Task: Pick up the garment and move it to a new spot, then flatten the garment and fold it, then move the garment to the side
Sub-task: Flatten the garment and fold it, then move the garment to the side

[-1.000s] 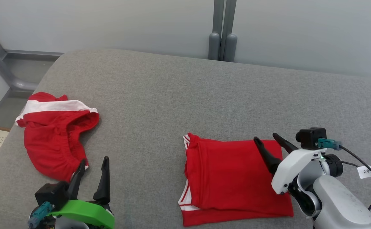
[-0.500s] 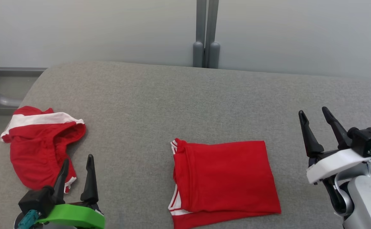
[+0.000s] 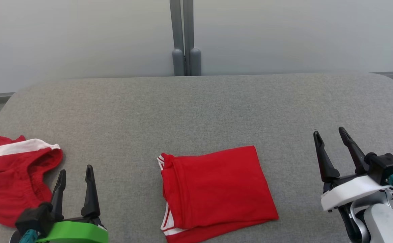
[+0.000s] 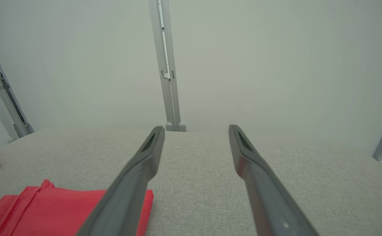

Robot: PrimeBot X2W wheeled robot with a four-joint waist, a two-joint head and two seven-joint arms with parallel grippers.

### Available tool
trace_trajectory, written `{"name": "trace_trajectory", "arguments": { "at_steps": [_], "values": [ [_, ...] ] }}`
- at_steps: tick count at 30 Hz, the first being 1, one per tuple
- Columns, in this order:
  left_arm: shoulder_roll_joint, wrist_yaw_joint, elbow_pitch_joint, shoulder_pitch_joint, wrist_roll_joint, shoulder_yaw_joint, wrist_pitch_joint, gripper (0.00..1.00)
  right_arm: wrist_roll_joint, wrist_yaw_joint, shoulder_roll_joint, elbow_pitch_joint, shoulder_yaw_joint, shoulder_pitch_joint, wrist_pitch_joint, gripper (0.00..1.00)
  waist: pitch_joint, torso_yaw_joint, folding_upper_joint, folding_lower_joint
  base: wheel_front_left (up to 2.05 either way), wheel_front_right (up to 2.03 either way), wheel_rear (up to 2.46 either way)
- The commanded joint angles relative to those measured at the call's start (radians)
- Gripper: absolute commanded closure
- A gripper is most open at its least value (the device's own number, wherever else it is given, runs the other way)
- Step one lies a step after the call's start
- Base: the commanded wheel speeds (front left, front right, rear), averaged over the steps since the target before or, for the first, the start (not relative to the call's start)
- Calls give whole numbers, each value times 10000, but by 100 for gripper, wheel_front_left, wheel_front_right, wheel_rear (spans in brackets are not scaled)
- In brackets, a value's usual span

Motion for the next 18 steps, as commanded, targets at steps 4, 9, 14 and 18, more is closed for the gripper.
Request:
{"name": "trace_trajectory", "arguments": {
  "at_steps": [4, 9, 14, 18],
  "values": [
    [-191, -184, 56, 204, 298, 313, -26, 0, -116, 0, 99, 30, 41, 251, -25, 0, 45, -166, 0, 0, 0, 0, 0],
    [-355, -372, 152, 124, 512, 507, -26, 0, -171, 0, 70, 120, 112, 169, -26, 0, 61, -180, 0, 0, 0, 0, 0],
    [-438, -516, 254, 11, 703, 588, -27, 0, -35, 0, -62, 207, 509, -99, -26, 0, 73, -72, 0, 0, 0, 0, 0],
    [-500, -612, 315, -32, 753, 605, -27, 0, 177, 0, -78, 962, 970, -578, 539, 0, 88, 73, 0, 0, 0, 0, 0]
  ]
}}
